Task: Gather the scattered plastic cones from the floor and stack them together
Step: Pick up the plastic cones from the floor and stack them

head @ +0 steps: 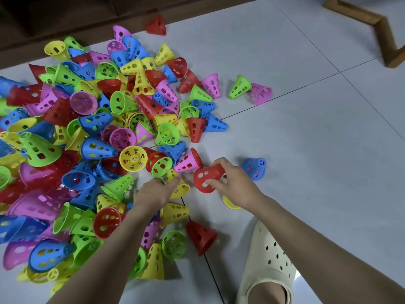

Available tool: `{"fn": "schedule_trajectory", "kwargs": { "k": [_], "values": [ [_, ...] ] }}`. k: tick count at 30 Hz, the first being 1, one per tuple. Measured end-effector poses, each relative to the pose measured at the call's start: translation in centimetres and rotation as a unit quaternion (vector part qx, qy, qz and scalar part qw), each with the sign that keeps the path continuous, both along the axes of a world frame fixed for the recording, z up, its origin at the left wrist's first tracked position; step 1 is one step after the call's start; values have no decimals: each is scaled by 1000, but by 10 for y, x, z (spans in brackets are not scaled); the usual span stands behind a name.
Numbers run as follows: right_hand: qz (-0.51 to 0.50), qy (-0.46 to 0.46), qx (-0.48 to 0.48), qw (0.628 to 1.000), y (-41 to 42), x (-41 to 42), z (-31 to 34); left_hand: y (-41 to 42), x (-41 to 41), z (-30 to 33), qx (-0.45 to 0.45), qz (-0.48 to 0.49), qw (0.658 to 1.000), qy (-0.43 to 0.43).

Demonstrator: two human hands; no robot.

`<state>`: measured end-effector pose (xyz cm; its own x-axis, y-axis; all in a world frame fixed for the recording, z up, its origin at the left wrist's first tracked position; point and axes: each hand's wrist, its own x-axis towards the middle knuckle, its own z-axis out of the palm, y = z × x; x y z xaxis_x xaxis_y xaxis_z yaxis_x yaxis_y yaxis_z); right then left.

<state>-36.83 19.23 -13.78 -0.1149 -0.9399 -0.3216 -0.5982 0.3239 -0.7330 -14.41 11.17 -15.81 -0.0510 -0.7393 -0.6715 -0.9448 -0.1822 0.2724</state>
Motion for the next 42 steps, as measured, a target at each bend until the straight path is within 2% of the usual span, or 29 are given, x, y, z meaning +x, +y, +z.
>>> {"fn": "schedule_trajectory", "kwargs": {
  "k": [4,9,14,18,23,26,30,36,42],
  "values": [
    [-169,-112,-61,977,25,-15,16,-5,-11,-3,-1,23,1000,21],
    [-264,-53,-152,951,49,-43,36,1,-17,-2,-13,29,999,19],
    [-347,-61,-201,914,54,-59,34,10,-17,4,-63,18,995,70],
    [-323,-31,-181,929,54,-71,8,23,-25,16,-106,50,974,192],
    [-254,6,-147,956,52,-73,-18,44,-48,28,-141,35,939,312],
    [-233,-6,-121,965,51,-72,-27,62,-65,34,-110,25,931,346],
    [-202,30,-106,973,54,-73,-40,87,-83,34,-112,-1,919,377],
    [-206,-1,-85,975,52,-76,-37,103,-104,21,-134,-73,916,372],
    [-221,-33,-62,973,52,-75,-32,96,-105,-8,-213,-197,918,269]
  ]
}}
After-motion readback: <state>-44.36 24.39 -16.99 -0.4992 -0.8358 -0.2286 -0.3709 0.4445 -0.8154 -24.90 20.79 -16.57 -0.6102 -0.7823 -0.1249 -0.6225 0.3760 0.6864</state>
